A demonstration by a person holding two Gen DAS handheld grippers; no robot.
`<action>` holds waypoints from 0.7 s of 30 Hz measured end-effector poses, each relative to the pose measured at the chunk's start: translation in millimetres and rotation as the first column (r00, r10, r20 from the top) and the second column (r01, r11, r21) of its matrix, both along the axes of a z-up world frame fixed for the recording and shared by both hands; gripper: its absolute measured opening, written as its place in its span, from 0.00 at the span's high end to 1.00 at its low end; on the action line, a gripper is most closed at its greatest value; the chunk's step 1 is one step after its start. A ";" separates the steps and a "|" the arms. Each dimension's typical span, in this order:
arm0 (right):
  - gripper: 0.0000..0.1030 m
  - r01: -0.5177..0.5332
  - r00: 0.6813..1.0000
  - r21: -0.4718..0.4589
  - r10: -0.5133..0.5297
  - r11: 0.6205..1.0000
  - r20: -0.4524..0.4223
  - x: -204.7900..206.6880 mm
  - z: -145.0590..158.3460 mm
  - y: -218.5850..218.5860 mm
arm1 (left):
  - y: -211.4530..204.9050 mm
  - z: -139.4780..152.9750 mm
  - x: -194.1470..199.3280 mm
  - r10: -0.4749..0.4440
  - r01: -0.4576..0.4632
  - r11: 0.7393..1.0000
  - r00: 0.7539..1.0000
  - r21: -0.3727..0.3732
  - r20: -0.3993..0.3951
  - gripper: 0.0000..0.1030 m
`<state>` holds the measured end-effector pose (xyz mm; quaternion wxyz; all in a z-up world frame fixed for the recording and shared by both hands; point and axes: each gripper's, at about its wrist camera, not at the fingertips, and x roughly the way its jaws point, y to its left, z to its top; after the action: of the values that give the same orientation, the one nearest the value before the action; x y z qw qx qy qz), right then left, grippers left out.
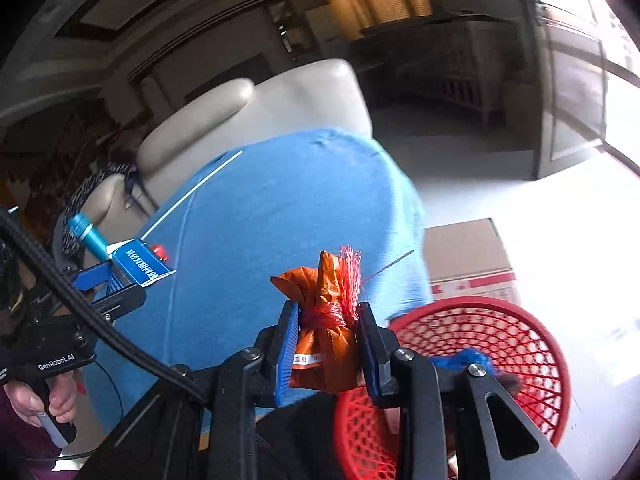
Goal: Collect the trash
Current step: 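Carry the toothpaste box and snack bag over the red wastebasket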
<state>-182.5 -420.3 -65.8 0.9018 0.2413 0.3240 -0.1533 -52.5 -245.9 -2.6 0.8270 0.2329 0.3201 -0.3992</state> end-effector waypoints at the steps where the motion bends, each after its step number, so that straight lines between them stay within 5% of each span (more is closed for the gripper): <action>1: 0.70 0.012 1.000 0.004 -0.012 1.000 0.004 -4.4 0.0 -4.7 | -4.4 -0.8 -2.0 -0.005 0.005 1.000 1.000 0.005 0.003 0.29; 21: 0.70 0.187 0.982 0.073 -0.188 0.980 0.014 -77.5 -15.3 -56.9 | -90.2 -10.9 -46.8 -0.165 0.161 0.982 0.986 0.104 0.031 0.29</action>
<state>-259.9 -477.2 -81.1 0.8775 0.3042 0.2959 -0.2234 -99.2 -336.1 -13.5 0.7849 0.3076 0.3032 -0.4443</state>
